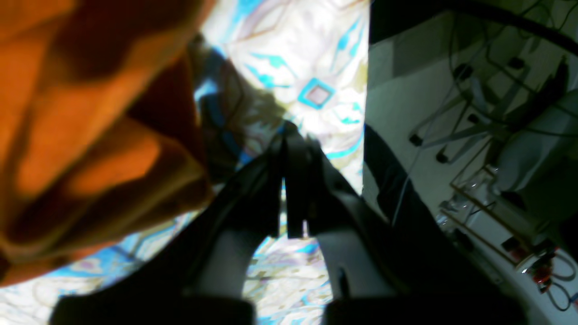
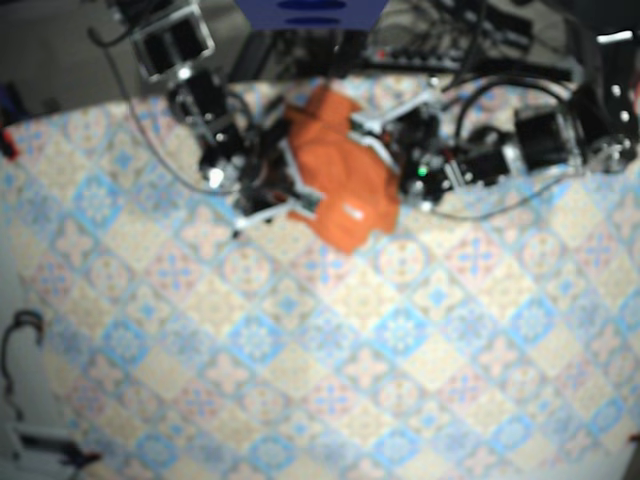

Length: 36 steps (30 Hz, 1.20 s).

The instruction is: Fold the T-shirt properly

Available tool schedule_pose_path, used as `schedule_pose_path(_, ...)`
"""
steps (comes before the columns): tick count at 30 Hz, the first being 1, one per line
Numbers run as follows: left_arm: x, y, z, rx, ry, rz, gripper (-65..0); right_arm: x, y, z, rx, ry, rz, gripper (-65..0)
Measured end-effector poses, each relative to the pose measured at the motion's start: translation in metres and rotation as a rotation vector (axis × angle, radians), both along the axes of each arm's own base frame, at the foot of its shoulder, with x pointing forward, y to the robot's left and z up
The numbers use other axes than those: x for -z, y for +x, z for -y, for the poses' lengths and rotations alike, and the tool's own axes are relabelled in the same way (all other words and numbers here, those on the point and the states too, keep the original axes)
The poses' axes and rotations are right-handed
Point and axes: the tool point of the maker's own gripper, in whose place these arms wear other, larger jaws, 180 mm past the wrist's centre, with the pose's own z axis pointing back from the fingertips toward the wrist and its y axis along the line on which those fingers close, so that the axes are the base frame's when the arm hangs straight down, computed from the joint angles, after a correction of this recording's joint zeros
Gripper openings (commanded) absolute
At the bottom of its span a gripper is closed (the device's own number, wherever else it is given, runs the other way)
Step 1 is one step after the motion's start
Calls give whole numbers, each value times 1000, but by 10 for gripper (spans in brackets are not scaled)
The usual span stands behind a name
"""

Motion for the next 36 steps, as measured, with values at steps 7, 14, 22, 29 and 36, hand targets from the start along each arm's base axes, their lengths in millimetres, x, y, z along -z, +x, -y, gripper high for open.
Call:
schedule_pose_path(7,2,12,-2,46,17,75,-650,-6,-1,-3,0,8,18,-458)
schedule_pose_path(14,3,16,-3,94,24,109,-650,-7,-2,-3,-1,6,20,-458)
schedule_pose_path(22,3,18,-2,99,23,116,-650,-8,-2,-3,-1,6,21,-458)
schedule_pose_path(29,2,19,-3,102,25,122,-650,-7,-2,-3,-1,6,20,-458)
schedule_pose_path(36,-1,21,0,147,25,164,-650,-7,-2,-3,-3,4,19,-458)
